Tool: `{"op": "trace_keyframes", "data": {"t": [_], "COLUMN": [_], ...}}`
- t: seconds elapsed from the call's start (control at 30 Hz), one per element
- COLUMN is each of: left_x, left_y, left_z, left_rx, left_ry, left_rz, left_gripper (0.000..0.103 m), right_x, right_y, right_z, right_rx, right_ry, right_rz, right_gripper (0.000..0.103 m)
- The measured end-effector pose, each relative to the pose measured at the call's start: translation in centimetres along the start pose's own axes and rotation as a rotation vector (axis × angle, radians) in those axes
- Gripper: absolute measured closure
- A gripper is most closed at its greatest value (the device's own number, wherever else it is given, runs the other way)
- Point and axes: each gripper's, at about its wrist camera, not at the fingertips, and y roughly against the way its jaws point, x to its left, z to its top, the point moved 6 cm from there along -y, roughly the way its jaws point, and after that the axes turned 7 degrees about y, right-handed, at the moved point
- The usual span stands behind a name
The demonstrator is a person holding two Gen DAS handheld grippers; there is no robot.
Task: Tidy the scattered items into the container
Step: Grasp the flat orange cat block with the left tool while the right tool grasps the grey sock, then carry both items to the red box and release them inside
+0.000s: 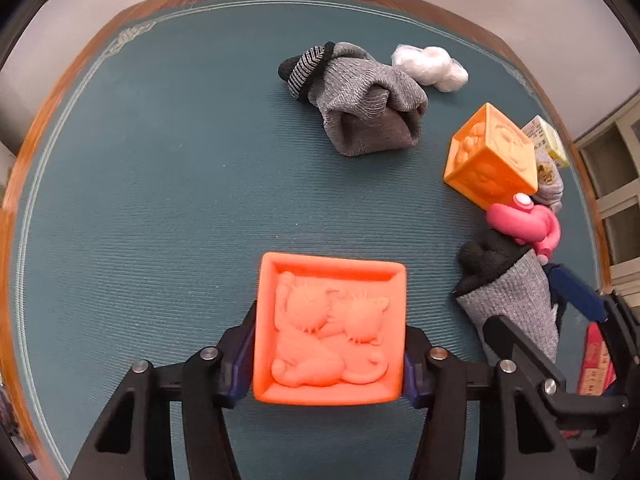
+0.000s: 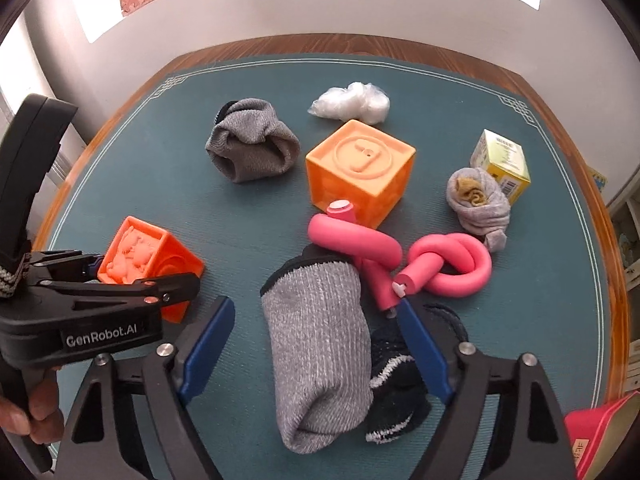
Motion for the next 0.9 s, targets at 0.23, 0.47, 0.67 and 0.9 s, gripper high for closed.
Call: {"op": "trace_keyframes", "data": {"t": [0.23, 0.47, 0.67, 0.9], "left_x": [0.4, 0.9, -1.1, -3.5], "left_y": [0.5, 1.8, 4.7, 7.6], "left_z": [-0.3, -1.0, -1.5, -4.1], "left_rx": [-0.013, -0.041, -0.082, -0.115], "left_ry": [0.010, 0.020, -0.001, -0.057], "left_rz": [0.014, 0.033, 0.025, 0.009], "left_gripper": [0.049, 0.050, 0.050, 0.050], "right_x": [-0.3, -0.6, -1.0, -3.3], "right_y": [-0.9, 1.9, 5.6, 10.5], "right_z": [-0.9, -1.5, -2.2, -4.1], "right_rx": [0.026, -0.026, -0.094, -0.166], "right_ry": [-0.006, -0.054, -0.087, -0.141], "right_rz": [0.024, 0.049, 0.052, 0.035], "right_gripper": [0.053, 0.060, 0.061, 0.061]}}
